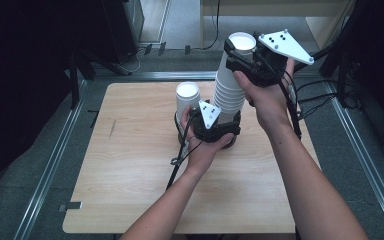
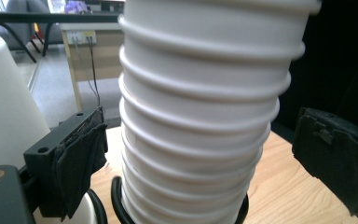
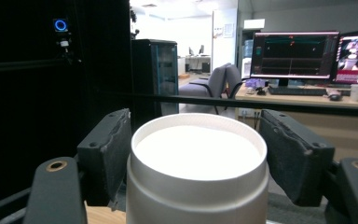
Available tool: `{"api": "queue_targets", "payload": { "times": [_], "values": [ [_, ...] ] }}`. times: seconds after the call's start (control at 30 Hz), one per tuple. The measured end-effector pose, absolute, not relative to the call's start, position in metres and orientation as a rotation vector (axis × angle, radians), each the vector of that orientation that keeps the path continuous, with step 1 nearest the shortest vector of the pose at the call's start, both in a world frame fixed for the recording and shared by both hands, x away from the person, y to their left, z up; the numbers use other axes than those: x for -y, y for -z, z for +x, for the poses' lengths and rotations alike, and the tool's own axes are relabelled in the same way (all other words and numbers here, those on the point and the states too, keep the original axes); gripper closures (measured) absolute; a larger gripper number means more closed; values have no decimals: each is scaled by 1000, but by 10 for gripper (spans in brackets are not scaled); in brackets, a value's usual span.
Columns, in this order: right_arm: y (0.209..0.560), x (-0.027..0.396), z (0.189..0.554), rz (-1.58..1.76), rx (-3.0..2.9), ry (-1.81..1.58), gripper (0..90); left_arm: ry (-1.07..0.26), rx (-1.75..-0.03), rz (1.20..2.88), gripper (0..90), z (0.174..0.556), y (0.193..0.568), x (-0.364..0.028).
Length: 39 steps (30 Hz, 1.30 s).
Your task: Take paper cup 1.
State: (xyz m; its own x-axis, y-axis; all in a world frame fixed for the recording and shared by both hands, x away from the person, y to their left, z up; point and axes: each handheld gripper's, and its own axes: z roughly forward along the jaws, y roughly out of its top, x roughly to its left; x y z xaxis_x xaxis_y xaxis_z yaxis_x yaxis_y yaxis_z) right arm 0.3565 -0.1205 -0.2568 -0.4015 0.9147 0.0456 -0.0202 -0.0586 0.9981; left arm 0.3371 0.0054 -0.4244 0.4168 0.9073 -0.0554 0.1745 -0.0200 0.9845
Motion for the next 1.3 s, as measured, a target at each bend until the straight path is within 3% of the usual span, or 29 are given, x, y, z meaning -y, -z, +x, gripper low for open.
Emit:
{"api": "queue_targets", "payload": {
  "times": [0.17,0.7,1.3],
  "values": [
    [266,119,357,1042,-1522,-1564,138,-795,-986,1474,32,337,414,-6],
    [285,138,363,1037,-1658,-1573,136,-812,-914,1477,30,350,381,-6],
    [294,139,370,1034,-1760,-1566,143,-754,-879,1499,47,357,370,-5]
  ]
}}
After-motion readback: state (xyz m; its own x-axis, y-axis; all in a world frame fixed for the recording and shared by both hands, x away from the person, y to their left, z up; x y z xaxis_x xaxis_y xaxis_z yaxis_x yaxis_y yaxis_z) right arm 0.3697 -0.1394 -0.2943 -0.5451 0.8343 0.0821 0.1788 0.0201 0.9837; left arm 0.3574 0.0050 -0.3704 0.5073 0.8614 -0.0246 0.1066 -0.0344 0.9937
